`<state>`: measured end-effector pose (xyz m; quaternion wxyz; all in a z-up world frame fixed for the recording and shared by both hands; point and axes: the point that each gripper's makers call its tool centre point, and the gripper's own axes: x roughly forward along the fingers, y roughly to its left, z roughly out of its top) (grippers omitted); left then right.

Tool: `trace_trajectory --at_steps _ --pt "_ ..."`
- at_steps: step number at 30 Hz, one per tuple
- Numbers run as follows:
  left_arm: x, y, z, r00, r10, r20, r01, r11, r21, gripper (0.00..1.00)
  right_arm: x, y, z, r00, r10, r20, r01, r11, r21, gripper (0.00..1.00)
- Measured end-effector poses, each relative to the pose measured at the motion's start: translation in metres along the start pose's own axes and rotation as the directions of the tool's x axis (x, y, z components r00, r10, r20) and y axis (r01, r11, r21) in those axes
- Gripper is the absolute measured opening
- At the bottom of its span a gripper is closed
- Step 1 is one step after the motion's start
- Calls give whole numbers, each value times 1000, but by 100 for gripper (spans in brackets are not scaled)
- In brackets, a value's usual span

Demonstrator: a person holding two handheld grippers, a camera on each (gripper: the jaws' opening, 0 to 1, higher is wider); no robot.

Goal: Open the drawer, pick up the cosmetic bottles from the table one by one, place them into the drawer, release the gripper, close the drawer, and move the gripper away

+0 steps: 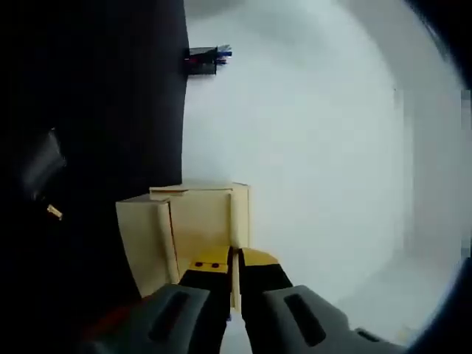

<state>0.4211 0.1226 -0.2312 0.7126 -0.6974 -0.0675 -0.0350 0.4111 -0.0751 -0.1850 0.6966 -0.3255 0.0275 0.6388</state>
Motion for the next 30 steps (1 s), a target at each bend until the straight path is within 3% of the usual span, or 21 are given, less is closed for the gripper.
trace_trajectory --at_steps 30 --pt "-48 -4 1 999 -34 -1 34 999 -34 7 7 8 -10 999 11 -52 -11 1000 -12 45"
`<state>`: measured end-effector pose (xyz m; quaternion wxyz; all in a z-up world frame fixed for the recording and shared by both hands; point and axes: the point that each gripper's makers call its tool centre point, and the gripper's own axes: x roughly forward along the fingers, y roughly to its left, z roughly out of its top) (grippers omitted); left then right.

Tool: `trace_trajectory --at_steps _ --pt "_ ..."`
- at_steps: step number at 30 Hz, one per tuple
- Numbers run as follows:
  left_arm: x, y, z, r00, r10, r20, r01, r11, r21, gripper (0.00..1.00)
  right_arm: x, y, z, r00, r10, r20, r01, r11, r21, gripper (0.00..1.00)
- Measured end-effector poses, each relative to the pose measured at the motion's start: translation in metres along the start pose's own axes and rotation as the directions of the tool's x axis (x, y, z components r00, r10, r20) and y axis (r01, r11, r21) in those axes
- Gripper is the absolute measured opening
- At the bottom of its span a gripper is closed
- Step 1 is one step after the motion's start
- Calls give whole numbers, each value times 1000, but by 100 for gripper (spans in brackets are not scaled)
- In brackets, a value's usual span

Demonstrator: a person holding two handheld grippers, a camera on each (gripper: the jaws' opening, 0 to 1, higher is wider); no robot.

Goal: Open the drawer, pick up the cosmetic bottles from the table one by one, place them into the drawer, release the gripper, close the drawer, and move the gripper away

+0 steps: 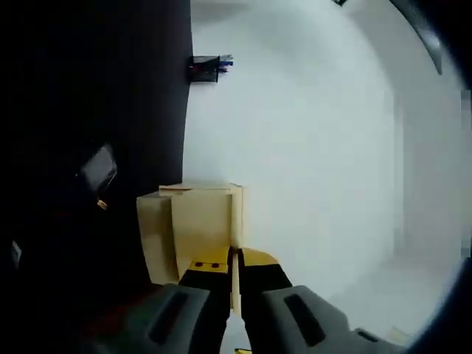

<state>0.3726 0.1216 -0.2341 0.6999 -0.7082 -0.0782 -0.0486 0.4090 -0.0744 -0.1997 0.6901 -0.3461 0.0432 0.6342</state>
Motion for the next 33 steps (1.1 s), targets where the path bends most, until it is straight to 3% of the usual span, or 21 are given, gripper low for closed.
trace_trajectory --at_steps 16,30,31,32,33 --pt "-18 -3 4 1000 -18 -7 18 1000 -15 7 3 2 -4 1000 8 -20 -8 1000 -1 44" --pt "-24 -4 -2 999 -34 -19 34 999 -27 8 4 4 -6 999 11 -31 -11 1000 -5 44" --pt "-23 -4 -2 999 -41 -28 41 999 -13 8 4 4 -6 999 10 -30 -10 1000 -5 44" --pt "-23 -6 -8 996 -53 -76 55 998 16 10 4 2 -6 1000 7 -29 -7 1000 -3 44" --pt "-22 -5 -8 996 -47 -70 49 999 18 12 4 1 -6 1000 7 -27 -7 1000 -3 44"
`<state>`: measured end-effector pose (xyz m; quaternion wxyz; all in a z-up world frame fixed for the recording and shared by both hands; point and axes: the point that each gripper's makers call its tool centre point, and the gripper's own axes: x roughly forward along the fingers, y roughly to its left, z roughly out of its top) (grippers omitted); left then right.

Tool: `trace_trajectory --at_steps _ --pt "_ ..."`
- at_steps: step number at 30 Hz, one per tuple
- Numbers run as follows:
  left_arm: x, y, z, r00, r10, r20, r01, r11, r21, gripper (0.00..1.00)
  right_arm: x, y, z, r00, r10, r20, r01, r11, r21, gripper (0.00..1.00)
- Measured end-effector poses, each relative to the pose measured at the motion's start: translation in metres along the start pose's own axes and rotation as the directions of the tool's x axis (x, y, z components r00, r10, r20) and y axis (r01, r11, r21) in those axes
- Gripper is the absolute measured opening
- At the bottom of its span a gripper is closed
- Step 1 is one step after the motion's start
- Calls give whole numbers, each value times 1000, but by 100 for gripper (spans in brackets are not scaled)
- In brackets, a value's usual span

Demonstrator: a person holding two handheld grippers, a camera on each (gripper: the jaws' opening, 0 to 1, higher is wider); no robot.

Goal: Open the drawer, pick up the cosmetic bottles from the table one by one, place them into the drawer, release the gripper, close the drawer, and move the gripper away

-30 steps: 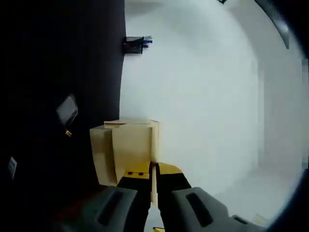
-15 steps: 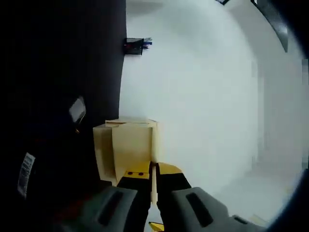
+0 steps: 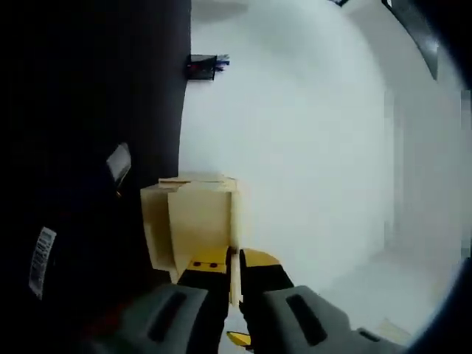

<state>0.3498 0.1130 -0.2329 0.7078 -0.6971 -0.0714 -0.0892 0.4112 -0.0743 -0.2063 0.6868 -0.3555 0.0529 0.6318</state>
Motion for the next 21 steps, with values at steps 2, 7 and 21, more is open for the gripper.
trace_trajectory --at_steps 2,7,21 --pt "0 -1 1 1000 -4 -5 5 1000 7 15 0 0 1 1000 2 7 -2 1000 4 44" --pt "-4 -4 -1 1000 -6 -18 7 1000 26 26 -2 -2 1 1000 -1 8 1 1000 2 44" --pt "-35 -22 -2 999 -3 -47 11 983 184 26 -1 -3 -1 1000 2 0 -2 1000 0 44"
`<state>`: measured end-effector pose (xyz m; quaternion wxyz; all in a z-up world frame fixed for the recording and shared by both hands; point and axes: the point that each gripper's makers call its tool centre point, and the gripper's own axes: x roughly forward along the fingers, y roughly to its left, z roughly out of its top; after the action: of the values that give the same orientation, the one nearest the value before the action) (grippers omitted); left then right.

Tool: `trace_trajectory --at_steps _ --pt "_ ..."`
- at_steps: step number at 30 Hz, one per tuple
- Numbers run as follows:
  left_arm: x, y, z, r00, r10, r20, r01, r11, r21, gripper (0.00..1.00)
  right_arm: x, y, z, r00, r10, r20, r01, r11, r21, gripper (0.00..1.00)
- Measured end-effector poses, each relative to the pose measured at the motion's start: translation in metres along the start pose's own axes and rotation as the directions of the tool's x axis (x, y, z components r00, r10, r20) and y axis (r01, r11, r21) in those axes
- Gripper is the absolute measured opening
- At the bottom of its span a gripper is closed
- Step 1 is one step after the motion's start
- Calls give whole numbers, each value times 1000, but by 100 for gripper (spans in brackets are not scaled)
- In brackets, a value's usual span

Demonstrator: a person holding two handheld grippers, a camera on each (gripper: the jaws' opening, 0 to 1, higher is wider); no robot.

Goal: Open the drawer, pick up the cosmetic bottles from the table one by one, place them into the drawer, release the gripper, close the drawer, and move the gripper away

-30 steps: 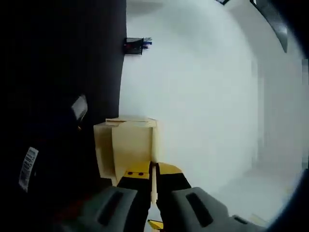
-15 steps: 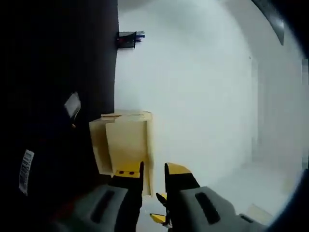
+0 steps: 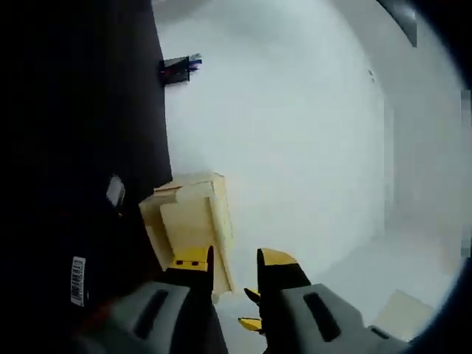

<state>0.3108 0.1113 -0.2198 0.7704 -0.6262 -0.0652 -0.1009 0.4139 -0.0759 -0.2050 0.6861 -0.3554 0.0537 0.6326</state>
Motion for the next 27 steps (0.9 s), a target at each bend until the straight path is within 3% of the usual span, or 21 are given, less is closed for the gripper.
trace_trajectory --at_steps 5,9,12,17,19,20,26,27 --pt "-10 -8 2 1000 6 -6 -5 990 138 27 0 1 -1 1000 2 -4 -2 1000 -3 44" --pt "-16 -11 9 1000 23 14 -27 955 296 29 0 2 -1 1000 1 -4 -1 1000 -5 44" --pt "-22 -13 19 998 45 52 -62 905 421 30 0 3 0 1000 1 -3 -1 1000 -7 44" --pt "-29 -16 26 994 74 77 -105 789 605 32 1 3 -2 1000 2 -11 -2 1000 -9 44" --pt "-30 -19 28 994 63 88 -105 762 639 34 1 4 -2 1000 3 -14 -3 1000 -9 44" --pt "-31 -20 28 994 66 92 -111 734 670 36 1 5 -3 1000 6 -17 -6 1000 -9 44" --pt "-35 -20 23 993 101 66 -115 625 772 39 3 14 -4 999 35 -35 -36 999 -22 44" --pt "-36 -20 22 992 109 61 -114 599 792 39 3 16 -3 998 41 -38 -42 999 -25 44"
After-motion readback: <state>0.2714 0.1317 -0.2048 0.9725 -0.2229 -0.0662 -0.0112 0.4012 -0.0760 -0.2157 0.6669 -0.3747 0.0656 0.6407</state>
